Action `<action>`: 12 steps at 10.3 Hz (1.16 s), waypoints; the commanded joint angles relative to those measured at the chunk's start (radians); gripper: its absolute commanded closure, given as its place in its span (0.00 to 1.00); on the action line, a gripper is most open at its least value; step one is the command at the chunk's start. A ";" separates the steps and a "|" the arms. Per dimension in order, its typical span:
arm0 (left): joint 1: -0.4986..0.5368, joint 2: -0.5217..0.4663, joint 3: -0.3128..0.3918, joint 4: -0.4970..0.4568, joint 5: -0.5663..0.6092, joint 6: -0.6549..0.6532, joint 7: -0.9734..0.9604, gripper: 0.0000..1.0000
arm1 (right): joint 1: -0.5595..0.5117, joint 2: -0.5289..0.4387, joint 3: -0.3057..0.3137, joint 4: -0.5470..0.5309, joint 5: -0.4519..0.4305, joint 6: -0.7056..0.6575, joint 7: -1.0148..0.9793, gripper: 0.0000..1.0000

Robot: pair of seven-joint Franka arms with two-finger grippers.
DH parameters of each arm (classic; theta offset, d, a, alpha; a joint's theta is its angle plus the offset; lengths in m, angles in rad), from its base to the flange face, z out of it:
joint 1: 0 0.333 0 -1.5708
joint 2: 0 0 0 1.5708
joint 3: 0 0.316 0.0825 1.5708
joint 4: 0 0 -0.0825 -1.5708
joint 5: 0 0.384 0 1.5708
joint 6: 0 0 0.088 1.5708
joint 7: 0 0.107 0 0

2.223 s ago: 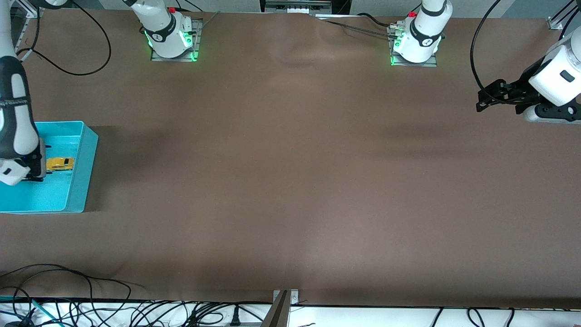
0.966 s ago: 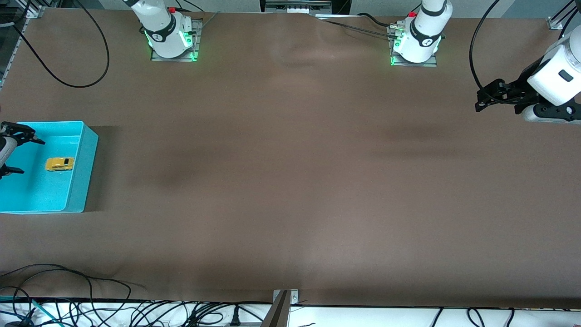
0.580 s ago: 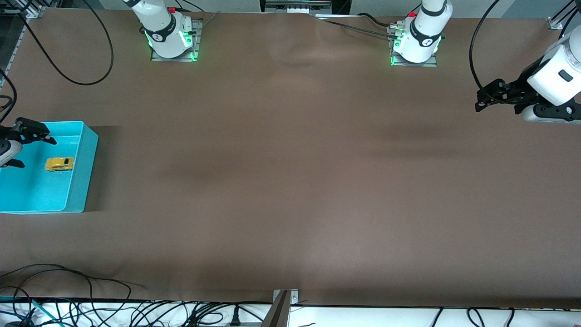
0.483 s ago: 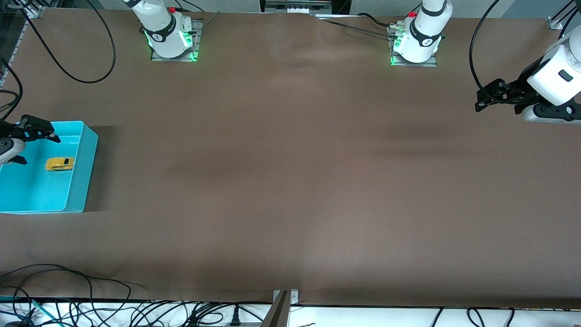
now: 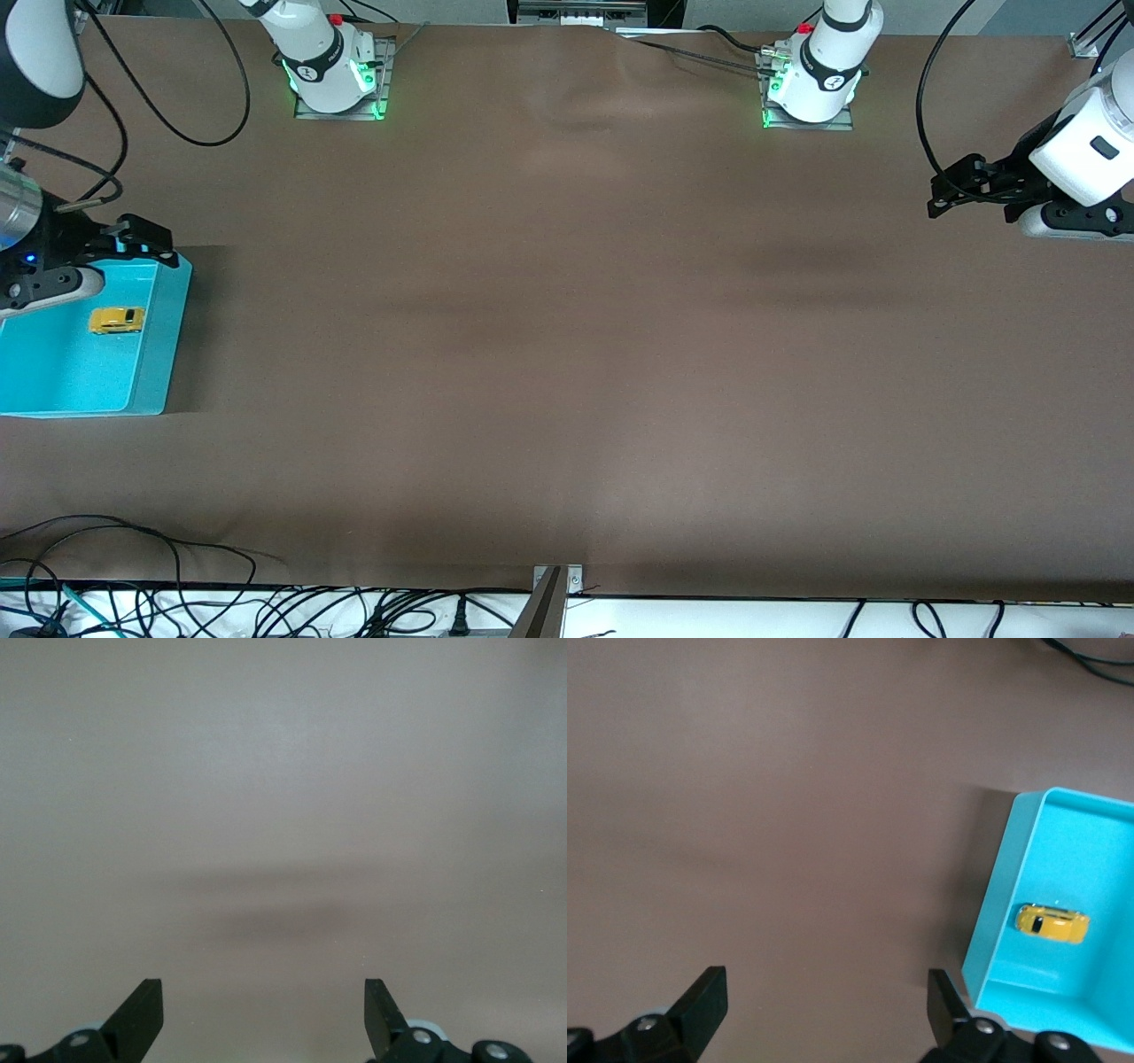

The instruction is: Wind up and store yellow beetle car

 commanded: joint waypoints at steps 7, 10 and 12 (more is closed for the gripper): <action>0.001 0.013 -0.001 0.033 -0.010 -0.024 -0.008 0.00 | 0.026 -0.177 0.004 -0.143 0.005 0.004 0.165 0.00; 0.001 0.013 -0.001 0.033 -0.010 -0.024 -0.008 0.00 | 0.026 -0.184 0.004 -0.143 0.004 0.004 0.165 0.00; 0.001 0.013 -0.001 0.033 -0.010 -0.024 -0.008 0.00 | 0.026 -0.184 0.004 -0.143 0.004 0.003 0.164 0.00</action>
